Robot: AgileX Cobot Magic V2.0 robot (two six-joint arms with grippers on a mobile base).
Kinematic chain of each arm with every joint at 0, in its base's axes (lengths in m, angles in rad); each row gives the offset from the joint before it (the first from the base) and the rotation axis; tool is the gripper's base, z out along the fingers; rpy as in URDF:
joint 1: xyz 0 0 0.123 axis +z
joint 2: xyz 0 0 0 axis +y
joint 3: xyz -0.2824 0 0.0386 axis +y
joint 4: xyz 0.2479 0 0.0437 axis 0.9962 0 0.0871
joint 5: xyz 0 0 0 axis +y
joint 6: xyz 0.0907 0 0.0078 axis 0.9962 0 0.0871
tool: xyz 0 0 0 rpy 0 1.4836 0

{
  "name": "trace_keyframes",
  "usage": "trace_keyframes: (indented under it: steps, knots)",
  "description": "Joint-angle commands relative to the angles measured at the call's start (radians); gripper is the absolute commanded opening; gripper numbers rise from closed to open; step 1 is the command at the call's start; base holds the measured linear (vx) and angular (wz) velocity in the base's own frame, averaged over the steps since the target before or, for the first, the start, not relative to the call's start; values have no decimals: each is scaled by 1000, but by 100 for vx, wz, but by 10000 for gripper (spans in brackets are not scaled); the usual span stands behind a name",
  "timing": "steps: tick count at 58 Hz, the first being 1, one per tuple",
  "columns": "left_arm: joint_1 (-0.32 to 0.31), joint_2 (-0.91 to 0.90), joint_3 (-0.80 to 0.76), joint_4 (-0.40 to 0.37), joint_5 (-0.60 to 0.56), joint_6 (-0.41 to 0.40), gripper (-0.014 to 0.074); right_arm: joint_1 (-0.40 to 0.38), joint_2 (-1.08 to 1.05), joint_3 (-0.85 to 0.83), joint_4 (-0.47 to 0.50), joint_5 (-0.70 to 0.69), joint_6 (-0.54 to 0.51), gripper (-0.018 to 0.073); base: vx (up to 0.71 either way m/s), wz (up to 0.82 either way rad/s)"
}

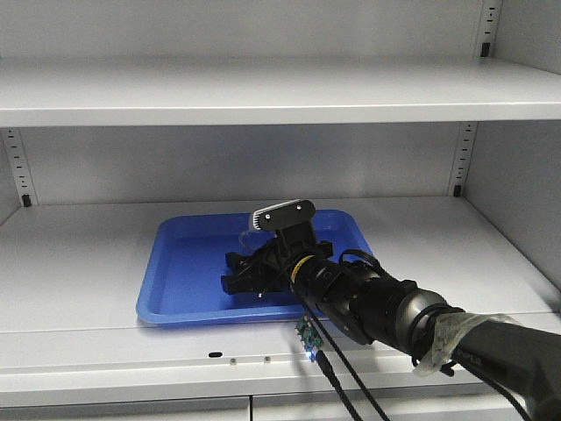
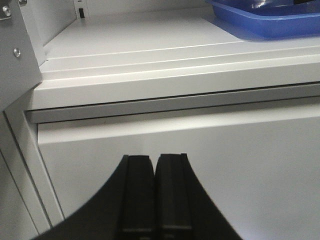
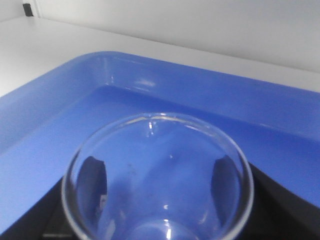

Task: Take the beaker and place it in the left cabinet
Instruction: 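Extend the right arm and lower the beaker onto the blue tray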

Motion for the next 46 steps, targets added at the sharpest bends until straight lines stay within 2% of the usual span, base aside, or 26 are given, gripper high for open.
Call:
trace_keyframes:
  steps: [1,7,15,27,32,38,46]
  knots:
    - [-1,-18,-9,-5,-77,-3,4,-3,-65,-36,0,8,-12,60,0,0]
    - [-1,-18,-9,-5,-77,-3,4,-3,-65,-36,0,21,-12,123,0,0]
    - [-1,-18,-9,-5,-77,-3,4,-3,-65,-36,0,-36,-12,251,0,0]
    - [-1,-18,-9,-5,-77,-3,4,-3,-65,-36,0,-78,-3,539,0,0]
    - [-1,-18,-9,-5,-77,-3,4,-3,-65,-36,4,-80,0,631,0,0]
    - [-1,-18,-9,-5,-77,-3,4,-3,-67,-36,4,-63,0,675,0,0]
    - [-1,-18,-9,-5,-77,-3,4,-1,-96,-36,2,-38,0,670,0,0]
